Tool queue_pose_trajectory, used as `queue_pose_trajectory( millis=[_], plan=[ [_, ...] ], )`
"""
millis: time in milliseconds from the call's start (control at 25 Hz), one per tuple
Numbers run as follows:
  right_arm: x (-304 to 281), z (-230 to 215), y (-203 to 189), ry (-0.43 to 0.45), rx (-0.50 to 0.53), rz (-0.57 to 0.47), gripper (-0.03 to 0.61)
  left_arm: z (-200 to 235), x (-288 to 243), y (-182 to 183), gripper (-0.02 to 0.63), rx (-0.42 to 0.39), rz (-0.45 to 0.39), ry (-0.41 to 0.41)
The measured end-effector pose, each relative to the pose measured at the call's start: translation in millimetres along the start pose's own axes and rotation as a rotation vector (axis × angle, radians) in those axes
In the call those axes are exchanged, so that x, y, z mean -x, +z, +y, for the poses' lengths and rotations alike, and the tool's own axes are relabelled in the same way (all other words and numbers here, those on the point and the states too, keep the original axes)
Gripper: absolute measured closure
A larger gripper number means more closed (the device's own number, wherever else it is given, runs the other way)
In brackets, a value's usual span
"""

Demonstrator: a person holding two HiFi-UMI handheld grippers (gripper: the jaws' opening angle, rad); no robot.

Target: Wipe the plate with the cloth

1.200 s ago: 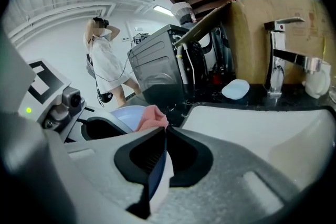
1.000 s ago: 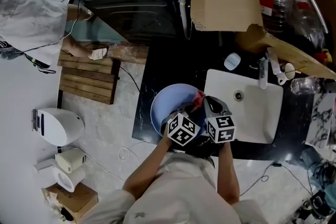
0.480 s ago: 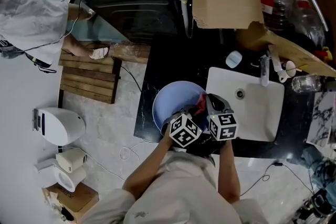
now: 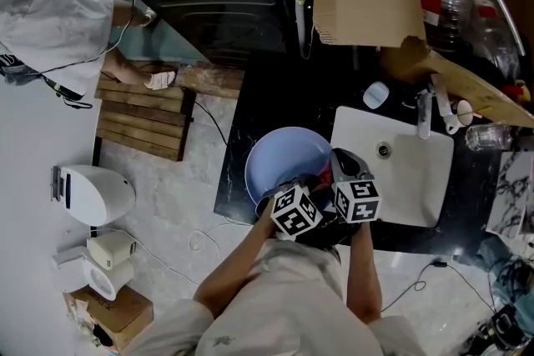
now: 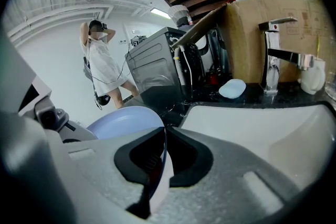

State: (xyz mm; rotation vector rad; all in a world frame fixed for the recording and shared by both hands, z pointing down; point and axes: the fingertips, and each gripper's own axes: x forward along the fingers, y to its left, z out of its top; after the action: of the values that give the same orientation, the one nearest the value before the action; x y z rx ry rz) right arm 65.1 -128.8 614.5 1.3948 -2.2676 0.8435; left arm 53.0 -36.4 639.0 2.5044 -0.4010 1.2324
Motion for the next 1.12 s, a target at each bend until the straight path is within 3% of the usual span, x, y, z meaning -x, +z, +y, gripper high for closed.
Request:
queue_pose_trajectory(
  millis=[880,1120],
  plan=[
    [-0.9,-0.6,-0.3,0.003,0.01,0.008,0.563,-35.8,22.0,-43.9,0.58,-0.1,0.19,-0.208],
    [-1.5,-0.7,-0.8,0.002,0.012,0.01,0.563,-35.6,30.7,-57.0,0.58,-0.115,0.237,-0.226]
  ],
)
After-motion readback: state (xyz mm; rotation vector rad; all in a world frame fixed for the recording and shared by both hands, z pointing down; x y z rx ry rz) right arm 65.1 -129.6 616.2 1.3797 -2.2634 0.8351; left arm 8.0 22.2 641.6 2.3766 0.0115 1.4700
